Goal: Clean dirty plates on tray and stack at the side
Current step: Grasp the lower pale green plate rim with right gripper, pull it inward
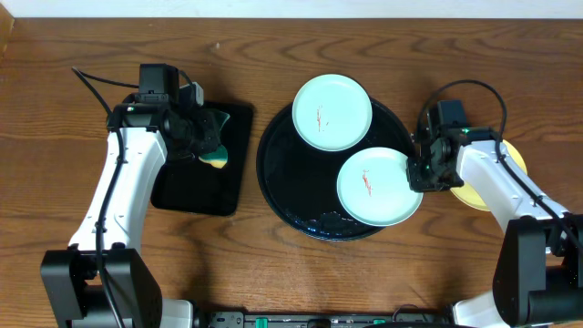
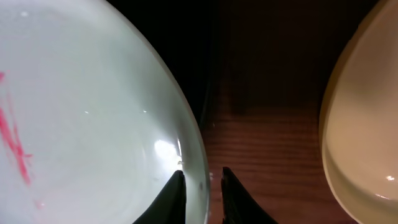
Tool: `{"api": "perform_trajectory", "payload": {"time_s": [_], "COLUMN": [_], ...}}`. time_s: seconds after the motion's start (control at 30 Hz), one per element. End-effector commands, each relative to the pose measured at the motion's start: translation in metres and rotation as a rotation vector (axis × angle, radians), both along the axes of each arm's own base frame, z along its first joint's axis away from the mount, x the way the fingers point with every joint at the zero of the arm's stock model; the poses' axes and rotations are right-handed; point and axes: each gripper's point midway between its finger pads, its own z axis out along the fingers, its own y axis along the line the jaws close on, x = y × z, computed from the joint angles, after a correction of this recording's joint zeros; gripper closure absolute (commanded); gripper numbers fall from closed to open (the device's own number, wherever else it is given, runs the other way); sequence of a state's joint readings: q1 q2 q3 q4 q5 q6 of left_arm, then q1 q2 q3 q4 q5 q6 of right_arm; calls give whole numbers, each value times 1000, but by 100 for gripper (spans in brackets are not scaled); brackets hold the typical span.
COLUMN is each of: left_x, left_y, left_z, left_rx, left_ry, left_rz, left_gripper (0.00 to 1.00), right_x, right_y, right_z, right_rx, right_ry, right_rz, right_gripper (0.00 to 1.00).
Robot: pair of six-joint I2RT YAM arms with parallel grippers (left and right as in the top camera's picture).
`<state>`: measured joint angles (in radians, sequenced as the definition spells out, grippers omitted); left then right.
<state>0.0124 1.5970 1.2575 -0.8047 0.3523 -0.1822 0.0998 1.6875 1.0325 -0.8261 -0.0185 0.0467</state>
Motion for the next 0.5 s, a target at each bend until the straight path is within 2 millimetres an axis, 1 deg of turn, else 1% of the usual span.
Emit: {"api": "perform_trajectory", "payload": {"time_s": [0.0, 0.2, 0.27, 0.3, 0.47], "left_x": [5, 5, 5, 5, 5], "left_y": [2, 2, 2, 2, 2], "left_z": [10, 10, 10, 10, 10], "left_rx": [13, 13, 13, 13, 13], "left_ry": [-35, -35, -35, -35, -35], "left_rz": [-11, -11, -11, -11, -11], "left_gripper": [92, 93, 92, 92, 93], "right_x": [-3, -7, -10, -11, -14], "right_y": [-1, 1, 1, 0, 3], "right_z": [1, -3, -5, -6, -6], "right_rx": [-10, -4, -4, -5, 3], "right_ry": [-1, 10, 19, 25, 34], "right_rz": [-32, -49, -56, -57, -66], "right_gripper": [83, 89, 94, 99, 99]}}
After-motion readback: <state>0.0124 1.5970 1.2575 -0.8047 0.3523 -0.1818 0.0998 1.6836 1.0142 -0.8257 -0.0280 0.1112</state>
